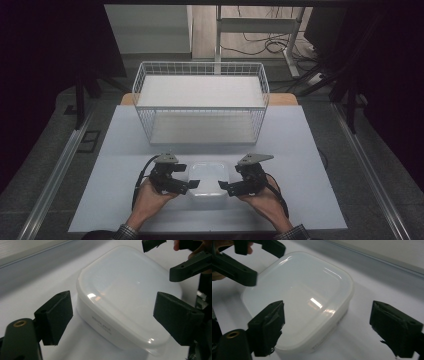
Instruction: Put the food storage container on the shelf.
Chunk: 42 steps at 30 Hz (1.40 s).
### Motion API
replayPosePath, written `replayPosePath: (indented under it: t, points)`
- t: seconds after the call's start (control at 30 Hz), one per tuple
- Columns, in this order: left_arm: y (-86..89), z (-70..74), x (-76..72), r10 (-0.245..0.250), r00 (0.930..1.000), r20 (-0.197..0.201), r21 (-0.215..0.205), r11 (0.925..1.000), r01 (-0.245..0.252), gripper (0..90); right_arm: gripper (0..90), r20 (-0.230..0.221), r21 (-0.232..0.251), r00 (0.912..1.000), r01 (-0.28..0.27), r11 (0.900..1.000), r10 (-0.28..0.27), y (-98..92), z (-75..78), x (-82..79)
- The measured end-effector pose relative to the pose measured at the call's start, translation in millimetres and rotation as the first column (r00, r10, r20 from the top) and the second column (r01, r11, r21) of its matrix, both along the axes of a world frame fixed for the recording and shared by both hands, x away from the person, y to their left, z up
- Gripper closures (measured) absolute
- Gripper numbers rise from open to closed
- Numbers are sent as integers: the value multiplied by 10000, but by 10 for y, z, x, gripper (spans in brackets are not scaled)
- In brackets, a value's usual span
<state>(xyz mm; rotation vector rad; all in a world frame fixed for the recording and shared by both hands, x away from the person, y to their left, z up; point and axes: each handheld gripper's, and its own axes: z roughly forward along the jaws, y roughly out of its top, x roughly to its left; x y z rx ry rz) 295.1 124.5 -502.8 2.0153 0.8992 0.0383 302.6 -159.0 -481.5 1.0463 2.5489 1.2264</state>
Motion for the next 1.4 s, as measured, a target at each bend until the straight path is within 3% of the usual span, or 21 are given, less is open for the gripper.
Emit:
replayPosePath:
  t: [0.03,0.13,0.27,0.33,0.5,0.63,0.7,0.8,0.83,0.93,1.07,1.2,1.4]
  points:
    - [-19,-18,13,5,10000,-83,73,10000,-5,161,169,-145,33,9999,-45,10000,45,14,-16,27]
    - [2,-69,31,-201,9983,-549,-387,9991,180,178,198,-769,253,9970,-43,9997,62,32,-65,91]
    - [34,-107,29,-356,9906,-1324,-890,9957,239,216,280,-1787,846,9836,-96,9964,247,-6,-93,120]
    - [62,-94,12,-348,9862,-1621,-950,9953,195,255,295,-2088,863,9779,82,9962,101,-17,-94,110]
    - [174,-32,-131,-119,9840,-1776,-1165,9931,-90,512,500,-2586,971,9651,676,9930,-404,-93,-33,49]
    - [175,24,-215,154,9863,-1642,-1132,9930,-344,609,631,-2573,1089,9644,912,9899,-606,-158,38,-43]
    - [181,45,-240,427,9890,-1418,-1335,9891,-619,661,674,-2542,1225,9641,1113,9862,-772,-188,58,-76]
    - [223,65,-251,614,9913,-1163,-1955,9771,-835,793,769,-2023,1076,9734,1313,9855,-1076,-205,130,-117]
    - [206,82,-260,762,9924,-966,-1715,9809,-920,808,771,-1686,863,9789,1309,9876,-1151,-192,140,-130]
    - [211,78,-254,921,9910,-976,-1645,9805,-1073,808,773,-1382,828,9824,1377,9870,-1255,-160,129,-142]
    - [213,97,-242,1100,9891,-981,-1657,9782,-1252,806,777,-1105,1191,9858,1395,9830,-1265,-163,135,-142]
    - [209,184,-230,1276,9892,-718,-1510,9790,-1373,803,782,-834,1616,9883,1396,9769,-1274,-168,214,-135]
    - [219,346,-188,1437,9891,-333,-1395,9793,-1470,803,782,-506,1815,9912,1299,9748,-1227,-150,339,-81]
